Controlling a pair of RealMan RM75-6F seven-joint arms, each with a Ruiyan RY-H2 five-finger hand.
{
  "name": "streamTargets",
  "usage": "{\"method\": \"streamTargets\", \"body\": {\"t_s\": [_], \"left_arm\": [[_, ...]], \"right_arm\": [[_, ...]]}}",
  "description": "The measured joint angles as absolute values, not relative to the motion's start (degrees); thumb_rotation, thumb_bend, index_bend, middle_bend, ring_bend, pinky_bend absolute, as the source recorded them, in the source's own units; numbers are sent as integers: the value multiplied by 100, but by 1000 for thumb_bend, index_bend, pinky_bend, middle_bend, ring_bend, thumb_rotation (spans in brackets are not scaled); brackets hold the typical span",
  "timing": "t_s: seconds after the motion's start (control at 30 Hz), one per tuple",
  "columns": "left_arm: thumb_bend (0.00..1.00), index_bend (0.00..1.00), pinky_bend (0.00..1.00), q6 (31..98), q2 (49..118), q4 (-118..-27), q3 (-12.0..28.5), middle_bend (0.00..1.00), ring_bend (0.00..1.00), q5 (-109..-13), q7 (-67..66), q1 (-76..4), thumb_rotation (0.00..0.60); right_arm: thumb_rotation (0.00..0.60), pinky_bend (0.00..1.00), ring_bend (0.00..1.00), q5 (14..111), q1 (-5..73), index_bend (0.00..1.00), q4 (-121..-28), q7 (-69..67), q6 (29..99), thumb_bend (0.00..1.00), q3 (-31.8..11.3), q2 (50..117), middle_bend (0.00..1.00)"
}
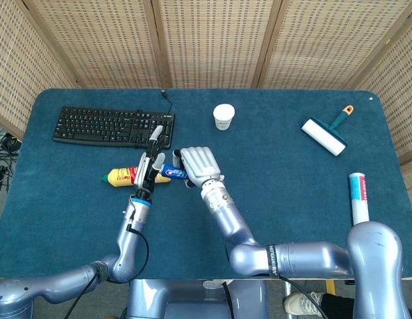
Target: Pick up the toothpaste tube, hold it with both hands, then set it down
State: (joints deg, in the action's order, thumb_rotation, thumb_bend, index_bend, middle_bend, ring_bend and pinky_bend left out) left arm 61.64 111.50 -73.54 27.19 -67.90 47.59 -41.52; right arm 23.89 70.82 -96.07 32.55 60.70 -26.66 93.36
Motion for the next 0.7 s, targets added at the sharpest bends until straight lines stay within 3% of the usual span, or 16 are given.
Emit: {"method": "streamTargets", "body": {"t_s": [0.7], "left_arm": [[0, 0, 0, 6131, 11200, -7620, 2922, 0, 0, -6648, 4580, -4239, 183]], "right_arm": [[600, 658, 646, 2315, 7165, 724, -9572, 3214, 6189, 650, -2609, 9372, 721]]}}
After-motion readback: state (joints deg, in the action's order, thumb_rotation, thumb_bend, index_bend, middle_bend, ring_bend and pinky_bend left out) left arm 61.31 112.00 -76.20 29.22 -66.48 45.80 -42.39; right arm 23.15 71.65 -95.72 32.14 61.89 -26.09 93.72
